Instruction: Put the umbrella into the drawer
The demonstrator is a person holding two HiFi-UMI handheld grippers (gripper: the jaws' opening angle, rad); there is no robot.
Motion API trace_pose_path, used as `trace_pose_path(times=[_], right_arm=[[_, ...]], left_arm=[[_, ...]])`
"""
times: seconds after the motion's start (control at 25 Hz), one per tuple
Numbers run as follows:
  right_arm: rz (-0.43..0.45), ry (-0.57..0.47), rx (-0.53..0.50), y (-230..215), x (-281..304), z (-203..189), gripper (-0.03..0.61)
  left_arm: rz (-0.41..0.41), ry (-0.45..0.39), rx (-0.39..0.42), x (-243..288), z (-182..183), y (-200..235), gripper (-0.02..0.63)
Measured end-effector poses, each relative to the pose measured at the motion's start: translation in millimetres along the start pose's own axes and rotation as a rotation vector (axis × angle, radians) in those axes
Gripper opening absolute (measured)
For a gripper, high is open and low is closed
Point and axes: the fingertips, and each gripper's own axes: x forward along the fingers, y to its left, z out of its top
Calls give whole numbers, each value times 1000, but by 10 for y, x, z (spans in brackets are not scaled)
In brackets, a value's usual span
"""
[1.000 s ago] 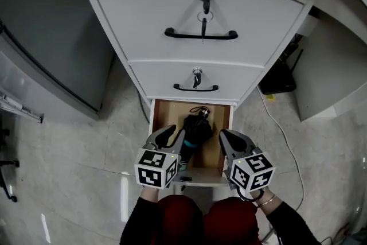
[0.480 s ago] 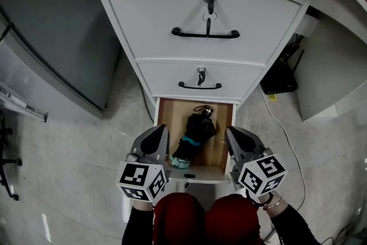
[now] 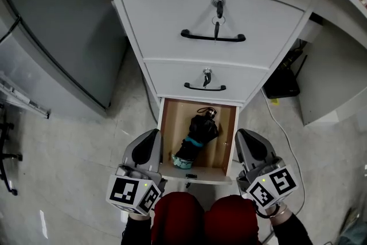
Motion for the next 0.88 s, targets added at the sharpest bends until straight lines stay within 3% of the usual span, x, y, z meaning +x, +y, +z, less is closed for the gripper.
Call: trace_pose_path(times=[0.36,0.72,0.88], right_arm=[[11,-73,-45,98,-190,179,2],[27,-97,-38,118,-238,168,2],[32,-113,-39,130,-238,181,2]], left_arm=[[-6,-84,-52,-243,102,-71,3],[-29,-114,-19,-289,178,-216,3],[-19,-86,-8,-301,119,-207,3]])
